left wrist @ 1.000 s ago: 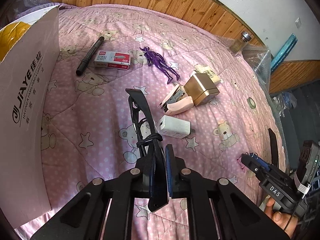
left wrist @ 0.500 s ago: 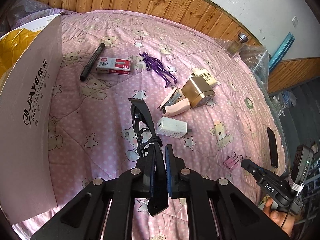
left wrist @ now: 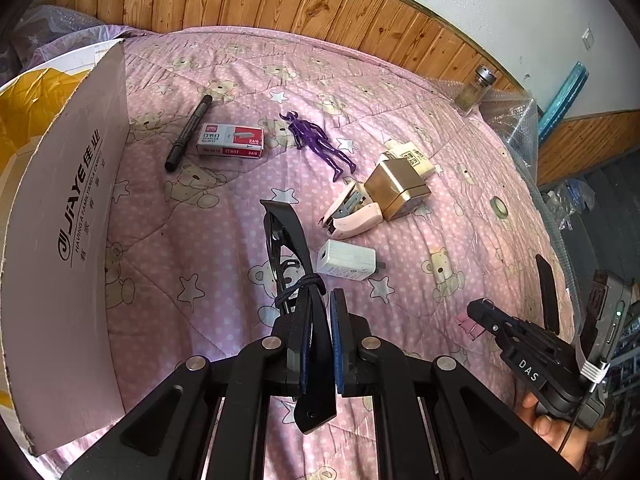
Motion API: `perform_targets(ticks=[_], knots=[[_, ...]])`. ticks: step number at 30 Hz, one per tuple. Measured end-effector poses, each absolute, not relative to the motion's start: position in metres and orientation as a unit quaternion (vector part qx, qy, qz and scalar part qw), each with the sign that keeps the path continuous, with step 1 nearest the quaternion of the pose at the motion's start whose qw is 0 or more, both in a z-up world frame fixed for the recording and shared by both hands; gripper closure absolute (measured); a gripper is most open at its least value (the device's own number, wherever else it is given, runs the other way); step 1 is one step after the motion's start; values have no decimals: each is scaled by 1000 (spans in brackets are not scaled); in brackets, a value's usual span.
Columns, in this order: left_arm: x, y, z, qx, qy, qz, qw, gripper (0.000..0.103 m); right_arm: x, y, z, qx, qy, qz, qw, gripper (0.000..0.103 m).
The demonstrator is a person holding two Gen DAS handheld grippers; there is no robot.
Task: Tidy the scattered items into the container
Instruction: 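Carry the glasses in the left tool and the clip in the right tool over the white box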
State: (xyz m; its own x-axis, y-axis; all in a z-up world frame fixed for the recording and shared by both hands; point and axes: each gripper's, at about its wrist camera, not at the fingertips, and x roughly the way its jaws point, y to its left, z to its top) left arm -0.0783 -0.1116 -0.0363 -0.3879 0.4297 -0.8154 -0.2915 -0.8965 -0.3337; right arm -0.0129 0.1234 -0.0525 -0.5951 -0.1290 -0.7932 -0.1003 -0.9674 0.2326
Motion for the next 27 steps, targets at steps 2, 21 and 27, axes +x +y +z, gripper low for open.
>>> perform_targets(ticks=[2,21,27], knots=[[-79,-112,-33,-507,-68,831,217,94,-13,122,-47,446,-131,-885,13,97],[-56,-131,16,-468,-39,860,200,94,3,64,-2,419,-103,-900,60,97],[-50,-141,34,-448,-39,870,201,94,5,42,16,409,-84,-906,75,98]])
